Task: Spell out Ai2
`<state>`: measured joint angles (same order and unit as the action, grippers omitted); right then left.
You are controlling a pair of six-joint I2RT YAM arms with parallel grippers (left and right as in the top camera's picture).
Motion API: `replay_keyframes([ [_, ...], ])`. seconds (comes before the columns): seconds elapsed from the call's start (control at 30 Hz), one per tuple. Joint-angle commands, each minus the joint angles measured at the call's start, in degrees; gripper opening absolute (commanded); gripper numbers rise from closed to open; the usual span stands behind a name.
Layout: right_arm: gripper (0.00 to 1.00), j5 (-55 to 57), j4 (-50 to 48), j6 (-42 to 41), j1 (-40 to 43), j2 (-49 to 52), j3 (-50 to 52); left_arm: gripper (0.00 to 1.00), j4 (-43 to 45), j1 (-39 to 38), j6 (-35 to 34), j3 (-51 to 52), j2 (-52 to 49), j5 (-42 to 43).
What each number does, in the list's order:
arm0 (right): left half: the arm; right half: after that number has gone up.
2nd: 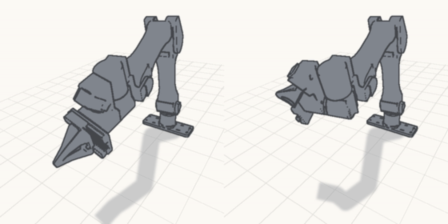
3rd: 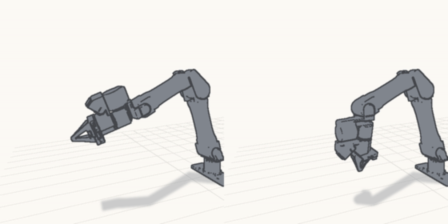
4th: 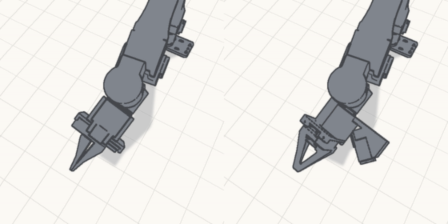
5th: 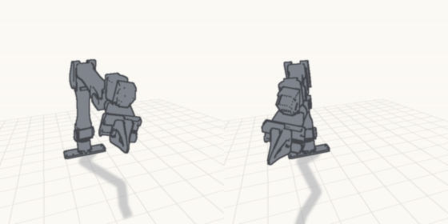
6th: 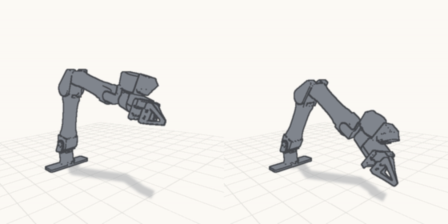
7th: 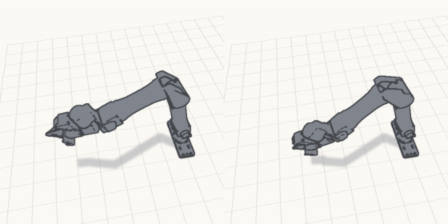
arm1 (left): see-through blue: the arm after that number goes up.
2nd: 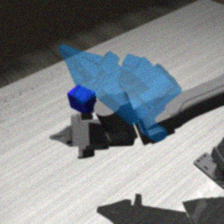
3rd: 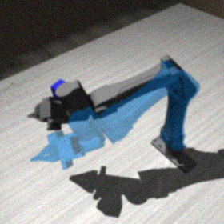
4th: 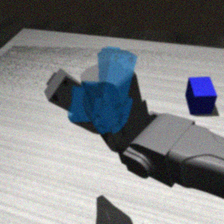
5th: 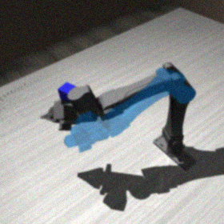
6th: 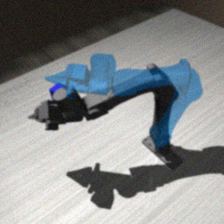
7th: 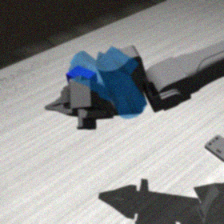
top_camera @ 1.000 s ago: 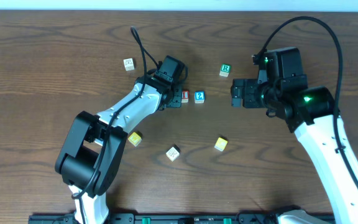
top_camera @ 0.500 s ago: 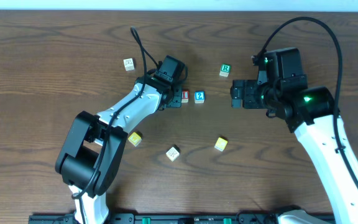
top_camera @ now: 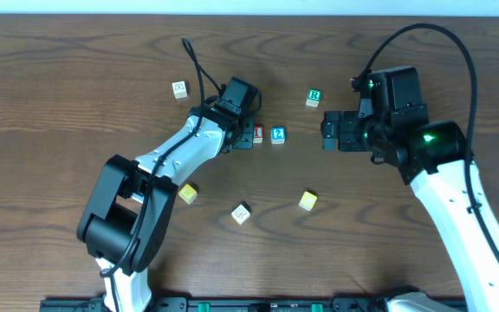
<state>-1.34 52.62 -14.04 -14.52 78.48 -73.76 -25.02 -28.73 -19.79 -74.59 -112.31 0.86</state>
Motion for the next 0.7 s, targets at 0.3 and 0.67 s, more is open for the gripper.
replay_keyframes([
  [0.3,0.99,-0.24,0.09,-0.72,0.31,-0.57,-0.04,0.38,1.03,-0.15,-0.33,-0.20,-0.94,-1.31],
  [0.67,0.73,-0.44,0.09,-0.70,0.31,-0.57,-0.02,0.41,-0.72,-0.07,1.77,-3.41,-0.20,-1.36],
])
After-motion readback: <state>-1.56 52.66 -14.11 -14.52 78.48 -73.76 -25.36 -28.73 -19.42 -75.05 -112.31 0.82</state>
